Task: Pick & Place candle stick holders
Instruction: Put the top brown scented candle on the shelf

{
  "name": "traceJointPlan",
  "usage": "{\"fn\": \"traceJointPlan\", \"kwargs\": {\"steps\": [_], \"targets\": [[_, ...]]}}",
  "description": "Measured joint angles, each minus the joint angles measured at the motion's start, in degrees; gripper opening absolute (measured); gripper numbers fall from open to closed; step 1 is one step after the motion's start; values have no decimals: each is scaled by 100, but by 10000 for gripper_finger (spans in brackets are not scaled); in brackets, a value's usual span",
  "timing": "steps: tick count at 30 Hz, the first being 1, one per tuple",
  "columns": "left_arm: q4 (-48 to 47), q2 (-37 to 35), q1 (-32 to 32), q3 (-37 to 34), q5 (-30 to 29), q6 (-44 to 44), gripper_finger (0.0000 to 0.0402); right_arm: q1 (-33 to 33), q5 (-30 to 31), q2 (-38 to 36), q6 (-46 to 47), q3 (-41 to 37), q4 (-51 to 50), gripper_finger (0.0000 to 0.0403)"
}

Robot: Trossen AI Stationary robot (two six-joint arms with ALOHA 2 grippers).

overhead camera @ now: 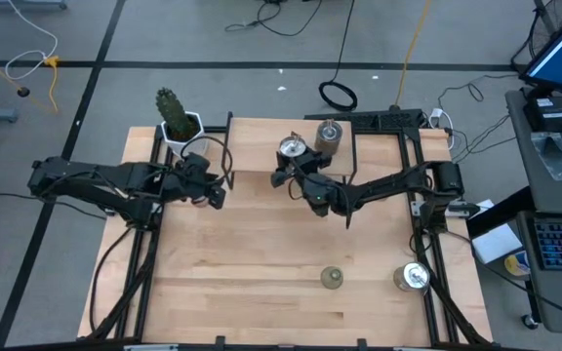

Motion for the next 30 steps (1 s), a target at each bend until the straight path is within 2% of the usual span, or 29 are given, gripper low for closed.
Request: {"fn": "traceJointPlan", "kwargs": {"steps": [5, 10, 15, 19, 30], "targets": [[4, 0, 69, 0, 81, 73, 122, 2, -17, 0, 303, 0, -410, 345], [4, 0, 76, 0, 90, 129, 122, 2, -192, 2, 286, -2, -394, 345], [4, 0, 76, 0, 90, 144, 122, -56, -46, 2, 270, -4, -542, 345], [21, 2, 76, 0, 90, 142, 122, -150, -443, 2, 292, -4, -554, 345], [31, 2, 76, 0, 87, 127, 122, -376, -472, 2, 466, -7, -776, 345]]}}
